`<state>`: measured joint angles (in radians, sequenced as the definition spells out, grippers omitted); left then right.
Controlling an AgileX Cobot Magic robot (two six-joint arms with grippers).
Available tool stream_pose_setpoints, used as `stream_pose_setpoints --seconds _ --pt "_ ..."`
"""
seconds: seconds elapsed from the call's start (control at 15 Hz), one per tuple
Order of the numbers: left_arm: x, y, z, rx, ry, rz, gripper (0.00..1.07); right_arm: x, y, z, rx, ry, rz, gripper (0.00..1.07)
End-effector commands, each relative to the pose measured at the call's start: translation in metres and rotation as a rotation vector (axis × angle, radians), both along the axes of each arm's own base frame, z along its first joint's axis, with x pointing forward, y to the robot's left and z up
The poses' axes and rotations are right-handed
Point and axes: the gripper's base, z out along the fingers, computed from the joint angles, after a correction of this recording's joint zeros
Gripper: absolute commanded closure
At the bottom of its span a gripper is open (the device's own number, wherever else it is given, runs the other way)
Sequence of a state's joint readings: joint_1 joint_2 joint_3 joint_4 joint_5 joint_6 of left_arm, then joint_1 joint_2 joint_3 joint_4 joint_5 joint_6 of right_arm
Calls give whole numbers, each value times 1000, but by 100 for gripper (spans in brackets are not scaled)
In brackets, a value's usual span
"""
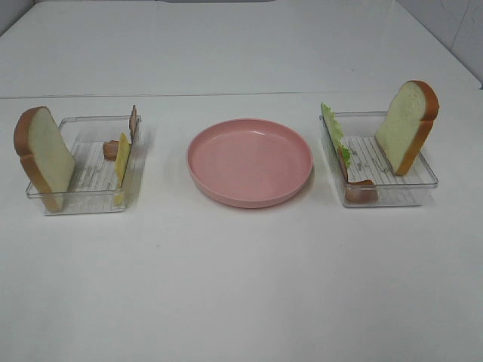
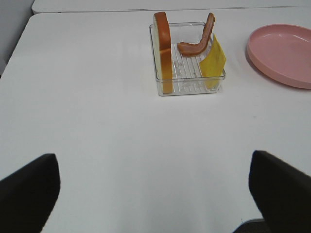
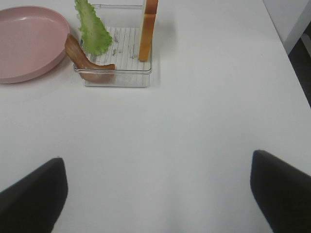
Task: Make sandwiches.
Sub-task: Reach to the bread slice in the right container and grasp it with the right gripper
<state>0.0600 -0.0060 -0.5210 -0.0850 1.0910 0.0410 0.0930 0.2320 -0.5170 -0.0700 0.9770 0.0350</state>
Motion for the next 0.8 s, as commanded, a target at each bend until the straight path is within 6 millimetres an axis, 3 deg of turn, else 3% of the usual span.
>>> stream_pose_setpoints --seconds 0.07,0.4,0.47,0.6,0.67,0.8 --pt "-2 0 1 1 -32 2 6 17 1 4 1 21 -20 8" --pt "-2 0 1 1 -32 2 6 82 6 23 1 231 -40 8" --pt "-2 0 1 1 -32 2 6 106 8 29 -1 288 -46 8" --pt "-2 0 1 1 -32 2 6 128 10 35 0 330 -54 8" --pt "-2 0 1 1 -32 2 6 161 13 35 -2 439 -72 8" --pt "-2 0 1 1 -32 2 6 185 15 36 -10 501 -76 8"
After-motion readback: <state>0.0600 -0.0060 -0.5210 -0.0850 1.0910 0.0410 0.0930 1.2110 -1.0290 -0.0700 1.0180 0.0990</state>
